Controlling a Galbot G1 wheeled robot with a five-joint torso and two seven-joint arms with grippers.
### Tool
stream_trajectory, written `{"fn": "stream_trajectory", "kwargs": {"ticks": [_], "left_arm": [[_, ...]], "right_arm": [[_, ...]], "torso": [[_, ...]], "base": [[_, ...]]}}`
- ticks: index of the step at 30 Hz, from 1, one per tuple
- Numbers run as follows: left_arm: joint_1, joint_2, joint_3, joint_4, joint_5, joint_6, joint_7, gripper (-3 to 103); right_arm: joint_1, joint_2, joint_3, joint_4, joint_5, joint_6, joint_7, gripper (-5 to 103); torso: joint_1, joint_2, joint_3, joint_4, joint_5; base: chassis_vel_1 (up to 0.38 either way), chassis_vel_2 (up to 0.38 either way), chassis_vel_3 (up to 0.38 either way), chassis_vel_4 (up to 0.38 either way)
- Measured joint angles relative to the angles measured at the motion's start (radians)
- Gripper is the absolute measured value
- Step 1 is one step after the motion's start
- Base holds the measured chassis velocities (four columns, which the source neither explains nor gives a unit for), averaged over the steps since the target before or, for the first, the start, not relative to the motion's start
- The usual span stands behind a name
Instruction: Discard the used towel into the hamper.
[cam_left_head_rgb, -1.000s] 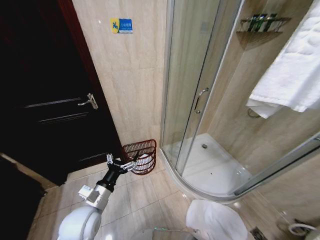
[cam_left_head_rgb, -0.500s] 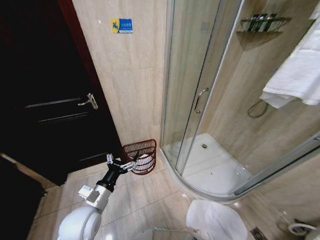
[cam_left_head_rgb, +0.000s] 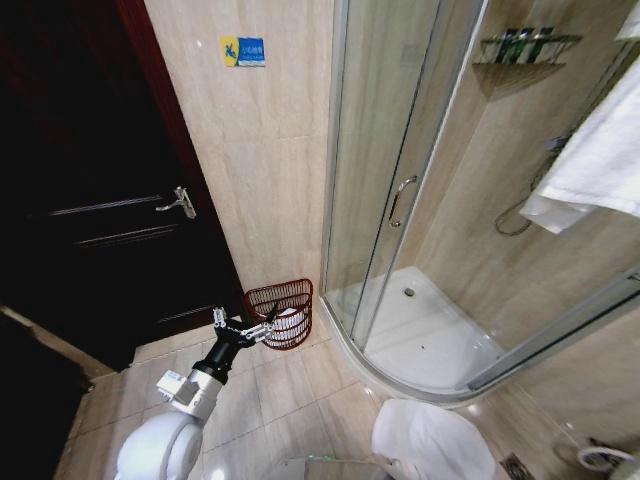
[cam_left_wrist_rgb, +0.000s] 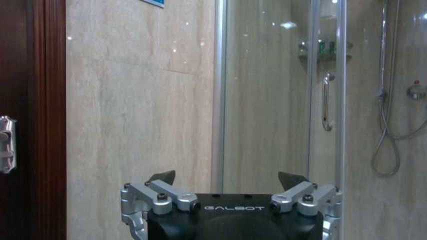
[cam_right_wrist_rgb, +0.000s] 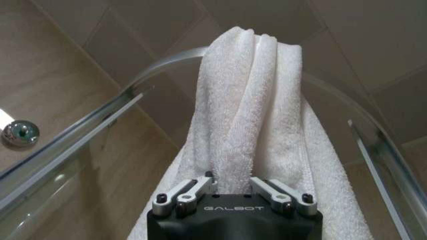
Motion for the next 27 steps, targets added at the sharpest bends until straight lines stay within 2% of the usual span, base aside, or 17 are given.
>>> {"fn": "stream_trajectory", "kwargs": {"ticks": [4, 9, 13, 23, 27], "left_arm": [[0.000, 0.000, 0.000, 0.000, 0.000, 0.000, 0.000, 100], [0.000, 0.000, 0.000, 0.000, 0.000, 0.000, 0.000, 100], [0.000, 0.000, 0.000, 0.000, 0.000, 0.000, 0.000, 100], [0.000, 0.000, 0.000, 0.000, 0.000, 0.000, 0.000, 100], [0.000, 0.000, 0.000, 0.000, 0.000, 0.000, 0.000, 100]], "right_arm": [[-0.002, -0.004, 0.001, 0.005, 0.026, 0.015, 0.002, 7], [-0.011, -0.013, 0.001, 0.018, 0.070, 0.055, 0.010, 7], [-0.095, -0.034, 0.065, 0.080, 0.129, 0.082, 0.025, 7], [-0.254, -0.107, 0.191, 0.220, 0.190, 0.119, 0.043, 7], [-0.313, -0.129, 0.241, 0.267, 0.202, 0.159, 0.044, 7]], "torso": [[0.000, 0.000, 0.000, 0.0000, 0.0001], [0.000, 0.000, 0.000, 0.0000, 0.0001], [0.000, 0.000, 0.000, 0.0001, 0.0002], [0.000, 0.000, 0.000, -0.0001, -0.0001], [0.000, 0.000, 0.000, 0.0001, -0.0002]], "base": [[0.000, 0.000, 0.000, 0.000], [0.000, 0.000, 0.000, 0.000], [0.000, 0.000, 0.000, 0.000], [0.000, 0.000, 0.000, 0.000], [0.000, 0.000, 0.000, 0.000]]}}
